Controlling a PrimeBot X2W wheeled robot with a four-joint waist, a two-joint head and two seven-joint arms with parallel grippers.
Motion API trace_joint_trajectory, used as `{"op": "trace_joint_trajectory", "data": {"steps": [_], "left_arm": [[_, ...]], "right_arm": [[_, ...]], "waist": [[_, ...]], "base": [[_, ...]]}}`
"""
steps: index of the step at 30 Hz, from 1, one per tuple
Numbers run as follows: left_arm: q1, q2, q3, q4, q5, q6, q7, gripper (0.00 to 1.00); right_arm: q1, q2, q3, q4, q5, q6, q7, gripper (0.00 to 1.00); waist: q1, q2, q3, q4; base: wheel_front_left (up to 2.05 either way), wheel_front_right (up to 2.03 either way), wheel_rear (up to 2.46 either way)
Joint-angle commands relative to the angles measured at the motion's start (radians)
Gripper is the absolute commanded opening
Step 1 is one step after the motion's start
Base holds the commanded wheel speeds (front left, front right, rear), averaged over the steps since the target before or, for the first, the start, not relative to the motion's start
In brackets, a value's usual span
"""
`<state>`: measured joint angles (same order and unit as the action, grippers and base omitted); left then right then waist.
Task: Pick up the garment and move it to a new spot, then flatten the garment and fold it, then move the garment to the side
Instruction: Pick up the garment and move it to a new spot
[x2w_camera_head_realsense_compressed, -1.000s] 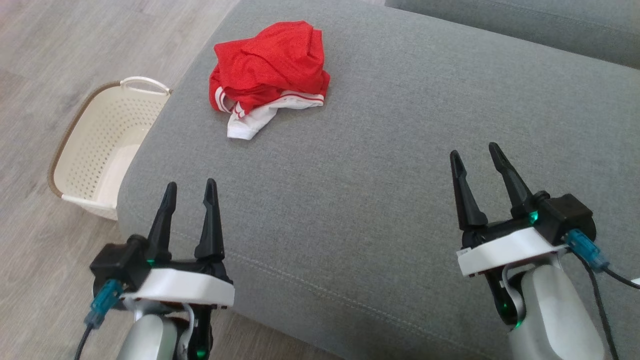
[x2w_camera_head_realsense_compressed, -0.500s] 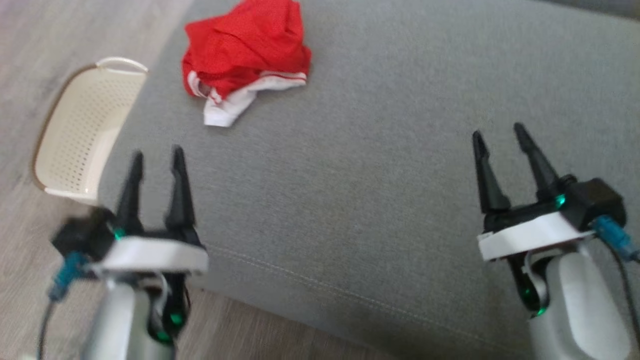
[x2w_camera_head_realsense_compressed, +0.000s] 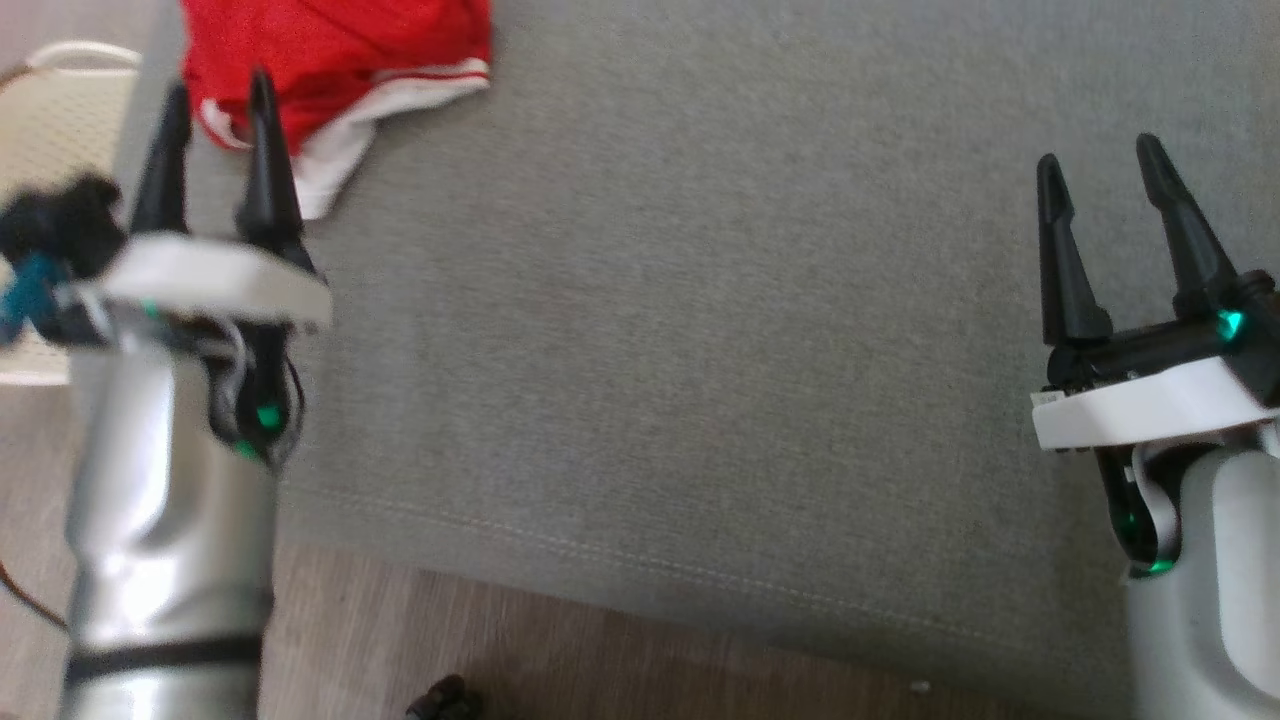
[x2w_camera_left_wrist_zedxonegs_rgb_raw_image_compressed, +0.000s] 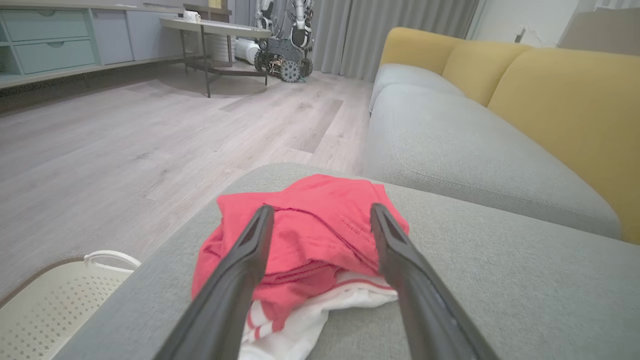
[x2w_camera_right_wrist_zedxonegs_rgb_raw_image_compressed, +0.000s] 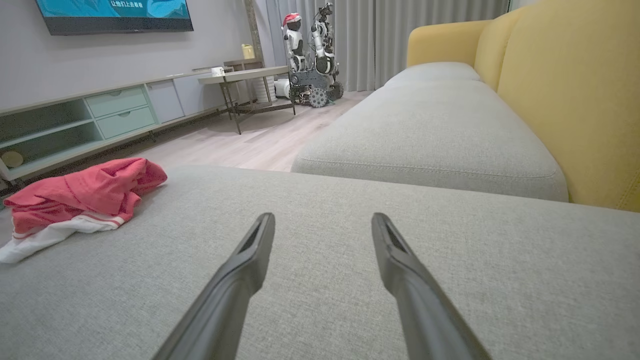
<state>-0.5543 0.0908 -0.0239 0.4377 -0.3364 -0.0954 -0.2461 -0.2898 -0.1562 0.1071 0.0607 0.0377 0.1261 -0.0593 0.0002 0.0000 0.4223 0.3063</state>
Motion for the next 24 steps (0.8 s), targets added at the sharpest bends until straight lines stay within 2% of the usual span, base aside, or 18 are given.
{"op": "trace_joint_trajectory", "data": {"steps": [1, 5, 10, 15, 16, 17, 18, 19, 21, 24], "left_arm": [[-0.057, 0.051, 0.036, -0.002, -0.005, -0.006, 0.008, 1.00], [-0.165, 0.082, 0.044, 0.100, -0.019, -0.007, 0.033, 1.00], [-0.285, 0.132, 0.041, 0.267, 0.002, 0.021, 0.073, 1.00], [-0.355, 0.153, 0.026, 0.384, 0.023, 0.041, 0.072, 1.00], [-0.365, 0.155, 0.022, 0.404, 0.025, 0.039, 0.072, 0.90], [-0.374, 0.156, 0.018, 0.423, 0.025, 0.034, 0.072, 0.43], [-0.374, 0.156, 0.018, 0.423, 0.025, 0.034, 0.072, 0.43], [-0.382, 0.157, 0.014, 0.439, 0.025, 0.028, 0.069, 0.00], [-0.395, 0.161, 0.008, 0.462, 0.027, 0.022, 0.051, 0.00], [-0.410, 0.167, 0.026, 0.464, 0.022, 0.039, 0.005, 0.00]], "right_arm": [[-0.023, -0.004, 0.033, -0.050, -0.013, 0.005, 0.006, 1.00], [-0.034, -0.005, 0.042, -0.077, -0.017, 0.005, 0.019, 1.00], [-0.041, 0.001, 0.044, -0.098, -0.019, 0.005, 0.021, 1.00], [-0.040, 0.007, 0.042, -0.100, -0.022, 0.005, 0.016, 1.00], [-0.041, 0.009, 0.043, -0.099, -0.022, 0.005, 0.015, 1.00], [-0.042, 0.010, 0.044, -0.098, -0.023, 0.005, 0.014, 1.00], [-0.042, 0.010, 0.044, -0.098, -0.023, 0.005, 0.014, 1.00], [-0.043, 0.012, 0.046, -0.097, -0.023, 0.005, 0.013, 1.00], [-0.045, 0.016, 0.048, -0.095, -0.024, 0.005, 0.012, 1.00], [-0.047, 0.020, 0.052, -0.083, -0.021, 0.005, 0.006, 1.00]], "waist": [[-0.0002, 0.0000, 0.046, -0.036], [-0.0002, 0.0000, 0.079, -0.059], [-0.0002, 0.0000, 0.112, -0.092], [-0.0002, 0.0000, 0.128, -0.104], [-0.0002, 0.0000, 0.130, -0.106], [-0.0002, 0.0000, 0.131, -0.107], [-0.0002, 0.0000, 0.131, -0.107], [-0.0002, 0.0000, 0.132, -0.108], [-0.0002, 0.0000, 0.131, -0.109], [-0.0002, 0.0000, 0.118, -0.110]], "base": [[0.00, 0.00, 0.00], [0.00, 0.00, 0.00], [0.00, 0.00, 0.00], [0.00, 0.00, 0.00], [0.00, 0.00, 0.00], [0.00, 0.00, 0.00], [0.00, 0.00, 0.00], [0.00, 0.00, 0.00], [0.00, 0.00, 0.00], [0.00, 0.00, 0.00]]}}
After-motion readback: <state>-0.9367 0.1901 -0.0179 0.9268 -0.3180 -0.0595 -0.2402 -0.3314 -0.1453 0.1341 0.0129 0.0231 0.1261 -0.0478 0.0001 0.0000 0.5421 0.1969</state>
